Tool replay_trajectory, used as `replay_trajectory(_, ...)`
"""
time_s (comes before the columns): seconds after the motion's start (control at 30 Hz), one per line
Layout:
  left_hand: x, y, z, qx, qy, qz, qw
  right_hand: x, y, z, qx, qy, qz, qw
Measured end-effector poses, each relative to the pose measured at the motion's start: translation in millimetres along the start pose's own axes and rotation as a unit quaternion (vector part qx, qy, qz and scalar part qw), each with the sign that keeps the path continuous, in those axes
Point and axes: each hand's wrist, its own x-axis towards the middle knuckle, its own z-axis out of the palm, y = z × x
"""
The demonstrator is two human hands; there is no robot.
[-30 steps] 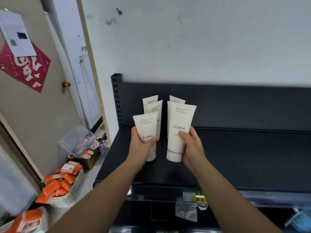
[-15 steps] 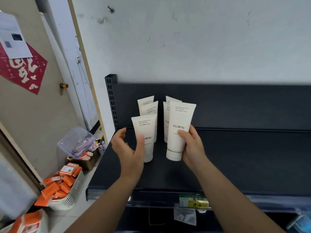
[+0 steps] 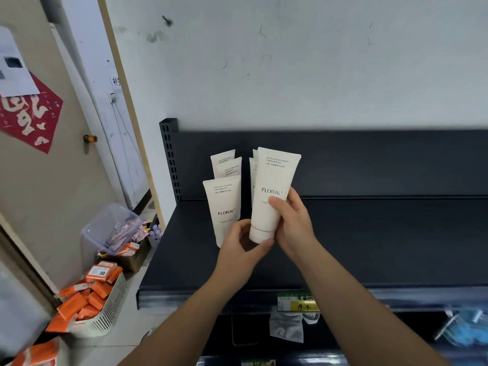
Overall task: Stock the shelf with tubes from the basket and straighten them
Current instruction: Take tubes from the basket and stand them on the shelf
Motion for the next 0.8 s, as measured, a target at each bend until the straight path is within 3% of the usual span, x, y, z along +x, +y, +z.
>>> replay_trajectory(0.13,-2,4,1,-0.117,-0.061,-0.055,0.990,-2,-5,-3,0.006,0.000,0.001,1.000)
replay_trajectory(0.3,2,3,1,-0.281,-0.095,-0.105,0.949,-3,-9,-7,0.000,0.010,0.009,1.000)
replay_trajectory(0.37,3,4,2,-0.277,-0.101,-0.106,0.950,-3,-9,-8,-0.007,0.010,0.010,1.000)
replay_trajectory(0.47,1,6,5,-0.125,-0.079,-0.082,0.986,-4,-8,-8,-0.022,0.008,0.010,1.000)
replay_trajectory(0.53,2,2,6,-0.092,-0.049,-0.077,0.992,-5,-7,-7,-0.033,0.003,0.009,0.999)
replay_trajectory(0.6,3,-1,6,-0.138,-0.040,-0.087,0.986,-4,-7,-8,-0.037,-0.003,0.008,0.999)
replay_trajectory(0.7,3,0,7,-0.288,-0.037,-0.121,0.949,-1,-9,-10,-0.034,0.003,0.004,0.999)
replay_trajectory(0.8,2,2,6,-0.330,-0.055,-0.135,0.933,3,-9,-13,-0.023,0.016,-0.003,1.000)
